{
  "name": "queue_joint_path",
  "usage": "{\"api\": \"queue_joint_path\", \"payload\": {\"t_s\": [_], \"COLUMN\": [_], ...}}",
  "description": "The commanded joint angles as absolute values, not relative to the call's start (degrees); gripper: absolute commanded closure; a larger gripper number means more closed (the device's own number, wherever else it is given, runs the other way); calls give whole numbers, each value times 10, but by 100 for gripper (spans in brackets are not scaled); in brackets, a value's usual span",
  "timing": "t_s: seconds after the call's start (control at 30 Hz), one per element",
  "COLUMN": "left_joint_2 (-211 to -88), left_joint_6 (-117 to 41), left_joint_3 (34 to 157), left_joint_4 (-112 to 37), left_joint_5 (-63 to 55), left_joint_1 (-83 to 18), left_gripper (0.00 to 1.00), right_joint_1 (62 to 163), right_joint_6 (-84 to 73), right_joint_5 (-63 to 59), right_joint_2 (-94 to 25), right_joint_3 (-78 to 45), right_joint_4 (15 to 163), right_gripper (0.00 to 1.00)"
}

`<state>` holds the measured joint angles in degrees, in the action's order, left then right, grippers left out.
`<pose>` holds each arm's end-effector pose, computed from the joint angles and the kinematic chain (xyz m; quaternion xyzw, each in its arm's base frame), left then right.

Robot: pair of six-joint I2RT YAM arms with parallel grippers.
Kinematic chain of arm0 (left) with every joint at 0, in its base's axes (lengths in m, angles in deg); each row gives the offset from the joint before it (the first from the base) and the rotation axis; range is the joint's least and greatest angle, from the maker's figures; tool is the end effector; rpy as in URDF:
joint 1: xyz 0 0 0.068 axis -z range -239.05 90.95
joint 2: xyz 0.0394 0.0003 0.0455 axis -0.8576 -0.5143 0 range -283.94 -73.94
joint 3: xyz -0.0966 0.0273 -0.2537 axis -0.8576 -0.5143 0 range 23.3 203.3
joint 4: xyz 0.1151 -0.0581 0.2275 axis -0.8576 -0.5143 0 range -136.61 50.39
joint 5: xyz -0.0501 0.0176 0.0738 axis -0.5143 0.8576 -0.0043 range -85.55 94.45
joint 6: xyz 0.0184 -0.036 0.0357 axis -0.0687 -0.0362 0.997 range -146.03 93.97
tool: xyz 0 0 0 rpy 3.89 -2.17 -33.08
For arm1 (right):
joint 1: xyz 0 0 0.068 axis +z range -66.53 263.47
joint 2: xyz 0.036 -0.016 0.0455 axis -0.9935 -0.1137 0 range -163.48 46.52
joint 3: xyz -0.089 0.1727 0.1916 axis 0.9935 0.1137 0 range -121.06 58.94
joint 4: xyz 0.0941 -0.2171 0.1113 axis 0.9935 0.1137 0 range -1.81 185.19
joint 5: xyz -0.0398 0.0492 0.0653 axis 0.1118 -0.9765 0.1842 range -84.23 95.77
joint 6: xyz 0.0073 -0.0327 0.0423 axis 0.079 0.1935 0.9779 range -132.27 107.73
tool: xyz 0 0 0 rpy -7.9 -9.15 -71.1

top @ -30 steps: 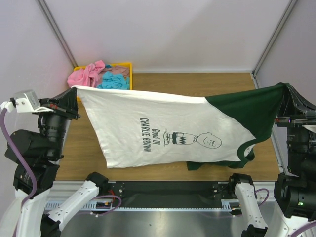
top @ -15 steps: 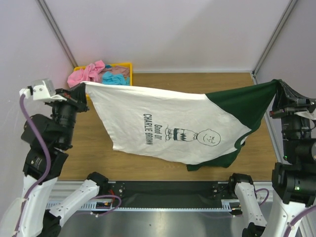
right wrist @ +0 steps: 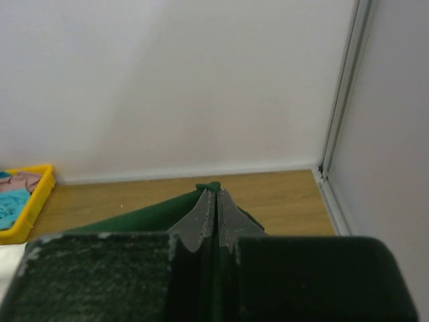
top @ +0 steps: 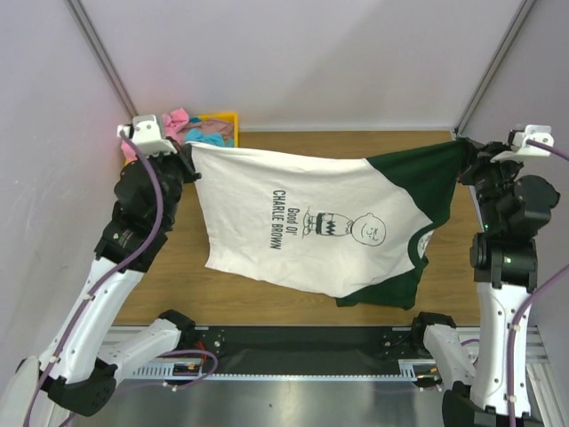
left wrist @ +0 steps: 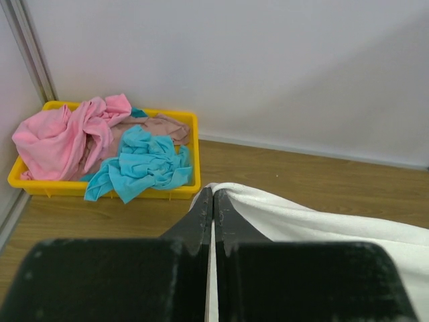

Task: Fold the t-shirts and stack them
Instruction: Flatten the tshirt out

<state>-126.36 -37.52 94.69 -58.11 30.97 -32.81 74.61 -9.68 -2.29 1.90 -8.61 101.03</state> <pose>0.1659 -0.0640 0.4601 -0.0735 0.7007 -0.0706 0.7062 0.1410 -0.0170 0.4688 0.0103 0.6427 0.0033 0.7660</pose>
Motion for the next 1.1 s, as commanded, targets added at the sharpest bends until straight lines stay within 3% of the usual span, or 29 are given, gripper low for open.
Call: {"api": "queue_joint_path", "payload": {"t_s": [0.0,0.4,1.07], "left_joint_2": [-1275,-1355,-1373], "left_joint_6": [-368,-379,-390], "left_joint_3": [936,912,878], "left_joint_4": [-520,-474,-444], "left_joint_5": [327,320,303], "left_joint_1": [-328,-344,-364], "left_gripper": [100,100,100], "right_joint_1": [744,744,773], "right_joint_6": [-71,-65,-66], "right_joint_5": [-23,-28,-36], "right_joint_2": [4,-52,-133], "right_joint_3": [-64,-16,-24], "right_joint_4": [922,858,827], "right_gripper": [100,100,100]}}
